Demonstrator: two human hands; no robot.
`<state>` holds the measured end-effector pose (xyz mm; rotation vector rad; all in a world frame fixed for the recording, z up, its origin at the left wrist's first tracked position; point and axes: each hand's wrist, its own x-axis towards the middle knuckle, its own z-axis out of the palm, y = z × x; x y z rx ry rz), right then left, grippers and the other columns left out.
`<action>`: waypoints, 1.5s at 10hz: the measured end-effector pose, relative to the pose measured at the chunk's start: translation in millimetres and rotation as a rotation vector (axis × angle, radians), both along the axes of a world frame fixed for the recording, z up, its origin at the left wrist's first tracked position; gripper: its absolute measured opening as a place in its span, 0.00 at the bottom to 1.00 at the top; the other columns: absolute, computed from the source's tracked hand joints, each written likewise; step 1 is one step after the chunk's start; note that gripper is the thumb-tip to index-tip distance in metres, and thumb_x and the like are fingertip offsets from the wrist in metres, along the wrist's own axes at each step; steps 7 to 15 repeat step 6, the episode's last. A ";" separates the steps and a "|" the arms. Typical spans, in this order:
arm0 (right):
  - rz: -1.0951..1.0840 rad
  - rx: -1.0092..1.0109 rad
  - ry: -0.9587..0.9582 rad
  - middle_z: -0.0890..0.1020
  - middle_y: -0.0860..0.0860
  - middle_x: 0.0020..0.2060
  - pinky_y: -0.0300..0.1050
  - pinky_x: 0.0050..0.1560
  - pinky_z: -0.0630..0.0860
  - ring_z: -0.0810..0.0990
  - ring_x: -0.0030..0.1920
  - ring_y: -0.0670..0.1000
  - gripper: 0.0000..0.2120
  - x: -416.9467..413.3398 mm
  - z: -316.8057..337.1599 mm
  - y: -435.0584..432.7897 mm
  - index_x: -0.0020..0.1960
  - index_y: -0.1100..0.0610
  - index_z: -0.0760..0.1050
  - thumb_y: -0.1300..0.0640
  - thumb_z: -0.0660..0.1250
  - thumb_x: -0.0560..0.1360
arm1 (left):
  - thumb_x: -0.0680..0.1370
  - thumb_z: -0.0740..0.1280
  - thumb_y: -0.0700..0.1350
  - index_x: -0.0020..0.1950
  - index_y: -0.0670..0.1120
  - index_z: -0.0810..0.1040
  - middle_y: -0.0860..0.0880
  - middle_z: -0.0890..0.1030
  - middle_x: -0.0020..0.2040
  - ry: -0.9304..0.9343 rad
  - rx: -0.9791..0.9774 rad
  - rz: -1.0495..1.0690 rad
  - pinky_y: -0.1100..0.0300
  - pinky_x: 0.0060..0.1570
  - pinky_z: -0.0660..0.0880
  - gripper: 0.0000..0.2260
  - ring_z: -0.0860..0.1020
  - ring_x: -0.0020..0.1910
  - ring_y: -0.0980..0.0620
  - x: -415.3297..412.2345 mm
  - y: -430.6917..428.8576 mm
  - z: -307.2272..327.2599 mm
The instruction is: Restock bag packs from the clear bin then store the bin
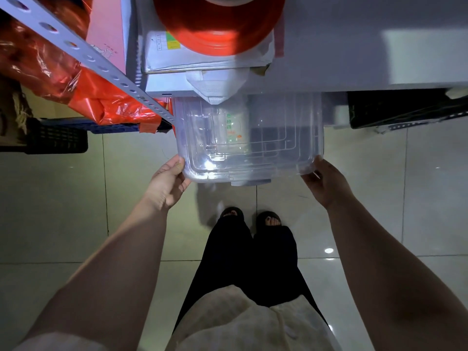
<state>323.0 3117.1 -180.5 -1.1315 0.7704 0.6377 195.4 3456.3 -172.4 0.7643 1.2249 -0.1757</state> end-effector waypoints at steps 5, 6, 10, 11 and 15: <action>0.598 -0.890 -0.587 0.81 0.50 0.48 0.41 0.48 0.74 0.78 0.46 0.48 0.12 22.9 87.4 38.4 0.53 0.53 0.78 0.58 0.73 0.70 | 0.73 0.70 0.43 0.60 0.48 0.78 0.44 0.79 0.56 -0.169 1.265 -1.076 0.50 0.59 0.69 0.16 0.73 0.57 0.40 71.2 -39.7 95.7; 0.663 -0.970 -0.784 0.82 0.54 0.50 0.47 0.55 0.76 0.79 0.51 0.54 0.12 19.2 140.5 19.6 0.53 0.57 0.80 0.61 0.73 0.70 | 0.73 0.68 0.44 0.62 0.48 0.77 0.45 0.78 0.55 -0.443 1.389 -1.375 0.49 0.55 0.69 0.18 0.73 0.56 0.40 103.3 -91.3 149.7; 0.663 -0.970 -0.784 0.82 0.54 0.50 0.47 0.55 0.76 0.79 0.51 0.54 0.12 19.2 140.5 19.6 0.53 0.57 0.80 0.61 0.73 0.70 | 0.73 0.68 0.44 0.62 0.48 0.77 0.45 0.78 0.55 -0.443 1.389 -1.375 0.49 0.55 0.69 0.18 0.73 0.56 0.40 103.3 -91.3 149.7; 0.663 -0.970 -0.784 0.82 0.54 0.50 0.47 0.55 0.76 0.79 0.51 0.54 0.12 19.2 140.5 19.6 0.53 0.57 0.80 0.61 0.73 0.70 | 0.73 0.68 0.44 0.62 0.48 0.77 0.45 0.78 0.55 -0.443 1.389 -1.375 0.49 0.55 0.69 0.18 0.73 0.56 0.40 103.3 -91.3 149.7; 0.663 -0.970 -0.784 0.82 0.54 0.50 0.47 0.55 0.76 0.79 0.51 0.54 0.12 19.2 140.5 19.6 0.53 0.57 0.80 0.61 0.73 0.70 | 0.73 0.68 0.44 0.62 0.48 0.77 0.45 0.78 0.55 -0.443 1.389 -1.375 0.49 0.55 0.69 0.18 0.73 0.56 0.40 103.3 -91.3 149.7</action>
